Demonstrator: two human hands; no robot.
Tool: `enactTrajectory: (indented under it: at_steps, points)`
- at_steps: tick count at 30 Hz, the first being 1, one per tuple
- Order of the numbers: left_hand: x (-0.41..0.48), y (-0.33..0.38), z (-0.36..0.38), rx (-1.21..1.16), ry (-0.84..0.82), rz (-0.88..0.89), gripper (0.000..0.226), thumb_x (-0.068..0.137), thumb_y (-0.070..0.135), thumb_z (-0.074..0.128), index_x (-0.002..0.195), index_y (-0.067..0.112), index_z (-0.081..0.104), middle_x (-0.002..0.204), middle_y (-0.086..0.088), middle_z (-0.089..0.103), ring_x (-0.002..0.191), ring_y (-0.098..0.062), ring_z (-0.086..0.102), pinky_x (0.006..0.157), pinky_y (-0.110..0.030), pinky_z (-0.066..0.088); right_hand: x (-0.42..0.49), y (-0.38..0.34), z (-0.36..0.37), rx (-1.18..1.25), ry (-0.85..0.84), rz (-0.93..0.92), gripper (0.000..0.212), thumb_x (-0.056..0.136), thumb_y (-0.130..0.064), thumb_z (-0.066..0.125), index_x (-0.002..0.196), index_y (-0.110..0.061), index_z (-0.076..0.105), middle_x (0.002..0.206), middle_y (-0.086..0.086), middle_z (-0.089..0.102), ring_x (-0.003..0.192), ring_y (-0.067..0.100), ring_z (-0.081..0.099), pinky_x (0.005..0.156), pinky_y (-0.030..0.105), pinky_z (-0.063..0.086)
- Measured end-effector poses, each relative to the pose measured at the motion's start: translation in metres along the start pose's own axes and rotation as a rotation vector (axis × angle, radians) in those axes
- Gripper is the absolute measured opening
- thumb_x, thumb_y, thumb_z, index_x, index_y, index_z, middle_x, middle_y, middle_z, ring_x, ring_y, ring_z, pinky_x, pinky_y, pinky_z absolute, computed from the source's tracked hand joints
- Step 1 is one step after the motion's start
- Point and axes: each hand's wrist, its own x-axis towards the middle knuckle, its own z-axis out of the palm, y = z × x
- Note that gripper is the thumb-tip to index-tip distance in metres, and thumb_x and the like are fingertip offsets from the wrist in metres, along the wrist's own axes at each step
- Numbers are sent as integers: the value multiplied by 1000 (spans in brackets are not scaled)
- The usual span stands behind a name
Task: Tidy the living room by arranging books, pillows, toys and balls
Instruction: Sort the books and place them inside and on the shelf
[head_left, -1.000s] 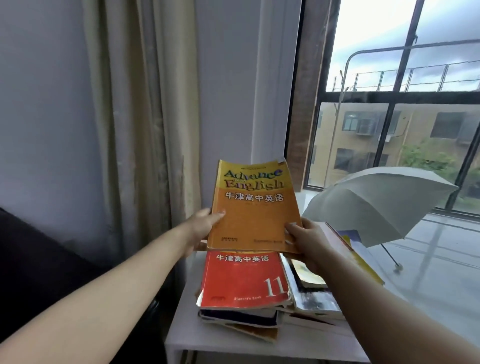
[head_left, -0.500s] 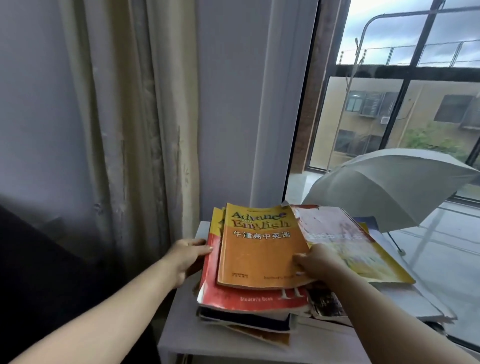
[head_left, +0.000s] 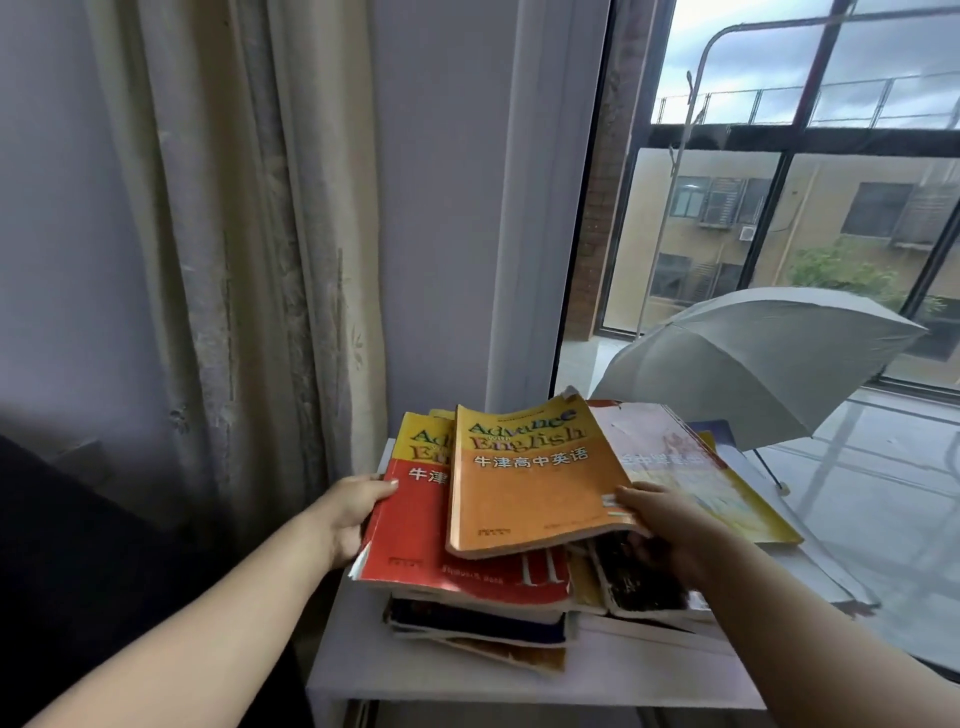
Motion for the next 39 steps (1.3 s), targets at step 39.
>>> enactTrajectory:
  at_steps: [39]
  points:
    - [-36,51,6,40,-41,788,32,77,7,73,101,19,55,103,-5,67,95,-21,65,81,-40,54,-19,-63,63,494,17,-657,14,87,-6,61,89,-19,56,85,5,66,76,25,66,72,42,56]
